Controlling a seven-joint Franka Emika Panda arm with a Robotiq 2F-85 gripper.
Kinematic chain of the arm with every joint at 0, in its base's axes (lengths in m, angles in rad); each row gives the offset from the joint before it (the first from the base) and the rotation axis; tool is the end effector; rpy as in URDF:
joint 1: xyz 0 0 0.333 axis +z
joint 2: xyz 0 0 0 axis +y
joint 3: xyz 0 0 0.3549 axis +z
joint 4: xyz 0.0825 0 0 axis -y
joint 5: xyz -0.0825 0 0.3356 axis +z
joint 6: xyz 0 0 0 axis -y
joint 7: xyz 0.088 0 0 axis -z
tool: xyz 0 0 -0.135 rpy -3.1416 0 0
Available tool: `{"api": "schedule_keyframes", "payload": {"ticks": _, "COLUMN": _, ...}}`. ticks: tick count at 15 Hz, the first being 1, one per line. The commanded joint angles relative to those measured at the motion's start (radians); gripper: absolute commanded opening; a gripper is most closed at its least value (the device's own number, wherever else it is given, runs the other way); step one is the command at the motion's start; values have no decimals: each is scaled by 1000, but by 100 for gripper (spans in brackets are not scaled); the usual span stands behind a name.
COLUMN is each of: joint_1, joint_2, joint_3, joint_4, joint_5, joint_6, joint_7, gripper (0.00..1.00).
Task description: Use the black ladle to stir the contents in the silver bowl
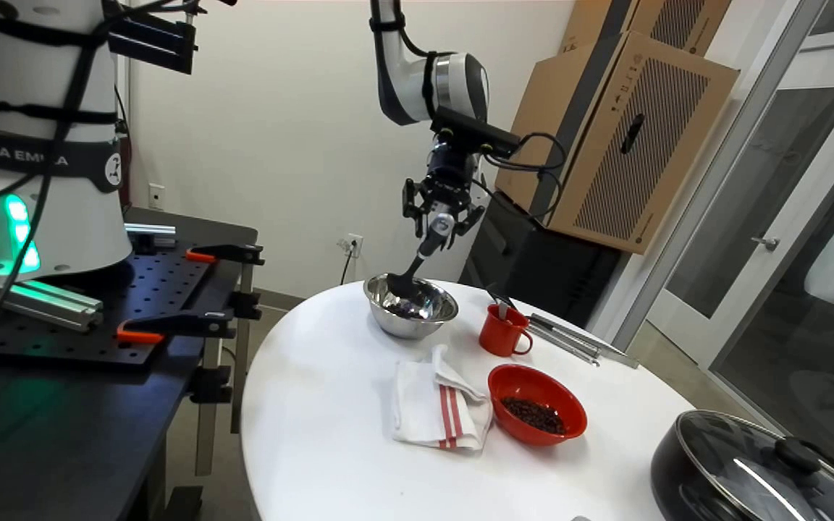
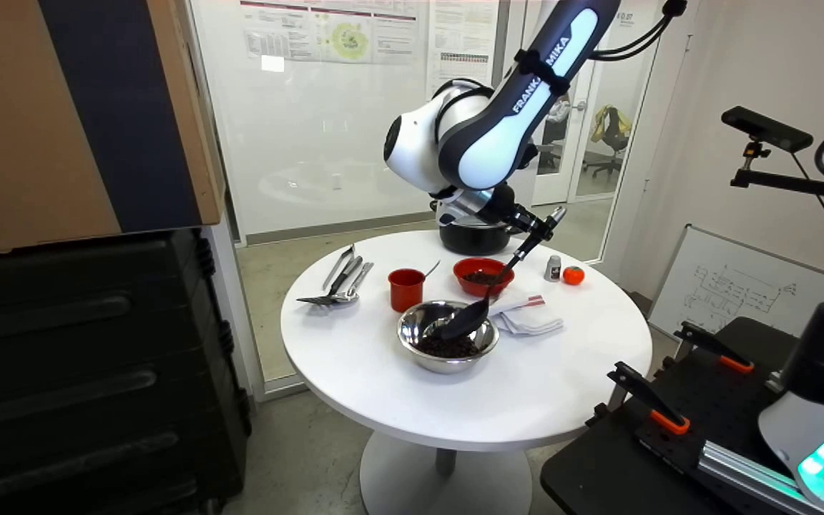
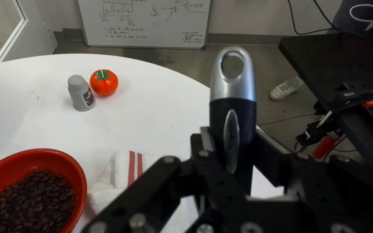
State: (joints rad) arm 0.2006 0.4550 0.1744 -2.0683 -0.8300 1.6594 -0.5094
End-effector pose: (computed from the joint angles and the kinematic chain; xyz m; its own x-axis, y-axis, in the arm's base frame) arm 0.4807 0.0859 0.2551 0.0839 0.5144 -0.8534 0.9723 -0.2299 -0.0430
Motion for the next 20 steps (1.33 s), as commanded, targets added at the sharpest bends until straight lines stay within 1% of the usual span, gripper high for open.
{"api": "schedule_keyframes", "payload": {"ticks": 1, "joint_1": 24, "joint_2": 86, "joint_3": 9, "joint_4": 100, "joint_5": -35, "joint_6": -103, "joint_7": -2, "gripper": 8}}
{"api": "schedule_keyframes", "payload": {"ticks": 5, "joint_1": 38, "joint_2": 148, "joint_3": 13, "joint_4": 157, "joint_5": -53, "joint_6": -158, "joint_7": -3, "gripper": 8}}
{"api": "schedule_keyframes", "payload": {"ticks": 9, "joint_1": 48, "joint_2": 194, "joint_3": 23, "joint_4": 198, "joint_5": -60, "joint_6": -188, "joint_7": -5, "gripper": 8}}
{"api": "schedule_keyframes", "payload": {"ticks": 15, "joint_1": 76, "joint_2": 244, "joint_3": 36, "joint_4": 234, "joint_5": -82, "joint_6": -230, "joint_7": 1, "gripper": 8}}
{"api": "schedule_keyframes", "payload": {"ticks": 20, "joint_1": 87, "joint_2": 265, "joint_3": 38, "joint_4": 251, "joint_5": -101, "joint_6": -267, "joint_7": 9, "gripper": 8}}
